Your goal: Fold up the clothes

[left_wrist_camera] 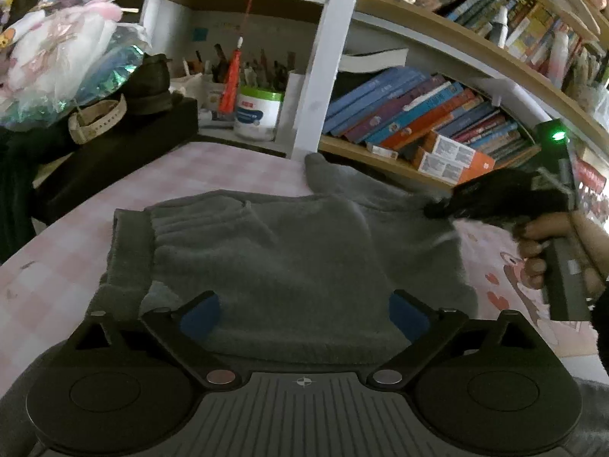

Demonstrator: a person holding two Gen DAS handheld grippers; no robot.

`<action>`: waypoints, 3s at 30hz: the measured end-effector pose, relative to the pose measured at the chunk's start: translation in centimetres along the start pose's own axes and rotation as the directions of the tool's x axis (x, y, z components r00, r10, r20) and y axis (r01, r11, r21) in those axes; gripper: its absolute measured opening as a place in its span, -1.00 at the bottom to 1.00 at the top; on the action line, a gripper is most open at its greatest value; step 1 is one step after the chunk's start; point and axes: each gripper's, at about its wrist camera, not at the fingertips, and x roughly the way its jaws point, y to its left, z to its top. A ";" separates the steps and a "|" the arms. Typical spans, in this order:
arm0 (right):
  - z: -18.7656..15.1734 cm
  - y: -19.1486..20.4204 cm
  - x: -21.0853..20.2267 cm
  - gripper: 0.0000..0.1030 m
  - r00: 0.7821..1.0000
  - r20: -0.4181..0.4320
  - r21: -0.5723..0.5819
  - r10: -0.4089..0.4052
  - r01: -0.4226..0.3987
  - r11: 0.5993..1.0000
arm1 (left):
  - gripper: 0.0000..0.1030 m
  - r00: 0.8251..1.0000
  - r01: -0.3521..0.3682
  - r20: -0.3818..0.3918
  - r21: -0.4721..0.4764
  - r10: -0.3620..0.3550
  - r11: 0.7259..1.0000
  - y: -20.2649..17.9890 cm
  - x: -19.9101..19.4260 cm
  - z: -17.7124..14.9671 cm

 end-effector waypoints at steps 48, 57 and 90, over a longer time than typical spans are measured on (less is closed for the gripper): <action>-3.6 -3.7 -6.1 -0.81 0.937 -0.007 0.559 0.348 -0.285 0.779 | 1.00 0.997 -0.032 -0.070 0.031 0.034 0.999 -0.6 1.1 0.0; -1.6 -7.6 -25.2 -0.81 0.909 0.415 0.484 0.039 -0.257 0.836 | 1.00 0.997 -0.032 -0.070 0.033 0.035 0.999 -0.6 1.2 0.1; -6.2 -17.8 -16.2 -0.59 0.942 -0.024 0.412 -0.334 0.314 0.856 | 1.00 0.996 -0.042 -0.077 0.051 0.046 0.998 -0.7 1.3 0.0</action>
